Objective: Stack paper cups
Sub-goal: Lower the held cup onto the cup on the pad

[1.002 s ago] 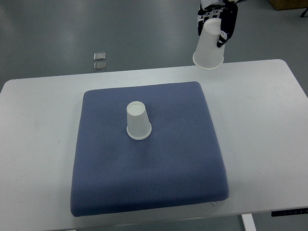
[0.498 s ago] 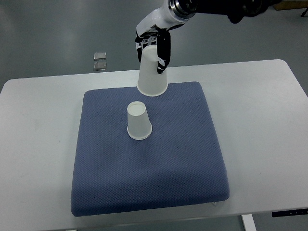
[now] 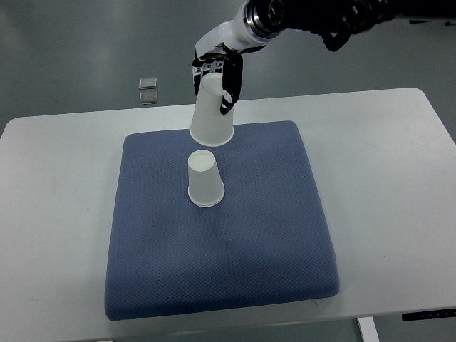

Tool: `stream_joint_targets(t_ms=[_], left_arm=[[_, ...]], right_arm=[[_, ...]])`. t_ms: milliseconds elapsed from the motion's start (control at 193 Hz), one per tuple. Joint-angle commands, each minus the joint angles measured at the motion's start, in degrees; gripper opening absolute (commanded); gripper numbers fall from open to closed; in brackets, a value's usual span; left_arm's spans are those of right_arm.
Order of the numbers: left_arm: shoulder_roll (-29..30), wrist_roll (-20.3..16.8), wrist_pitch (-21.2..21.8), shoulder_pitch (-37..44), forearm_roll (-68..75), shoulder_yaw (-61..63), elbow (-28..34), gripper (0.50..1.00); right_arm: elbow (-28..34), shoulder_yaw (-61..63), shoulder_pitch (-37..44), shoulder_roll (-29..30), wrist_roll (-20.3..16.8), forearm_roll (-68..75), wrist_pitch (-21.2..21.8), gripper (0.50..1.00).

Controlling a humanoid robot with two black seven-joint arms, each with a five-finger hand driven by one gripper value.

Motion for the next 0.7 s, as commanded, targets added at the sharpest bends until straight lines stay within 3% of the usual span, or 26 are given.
stream_joint_targets(t_ms=[0,571,696], left_arm=[[0.00,0.00,-0.01,0.00,0.00,0.00,0.00,1.000],[0.00,0.00,-0.01,0.00,0.00,0.00,0.17,1.000],[0.00,0.00,-0.01,0.00,0.00,0.00,0.26,1.000]], right_arm=[[-0.36,0.00,-1.03,0.00,0.01,0.58,-0.06,0.799],[-0.36,4.04,-5.07,0.00,0.10,1.81,-0.41,0.803],[-0.18,4.48,-6.12,0.00,0.19,1.72,-2.17,0.803]])
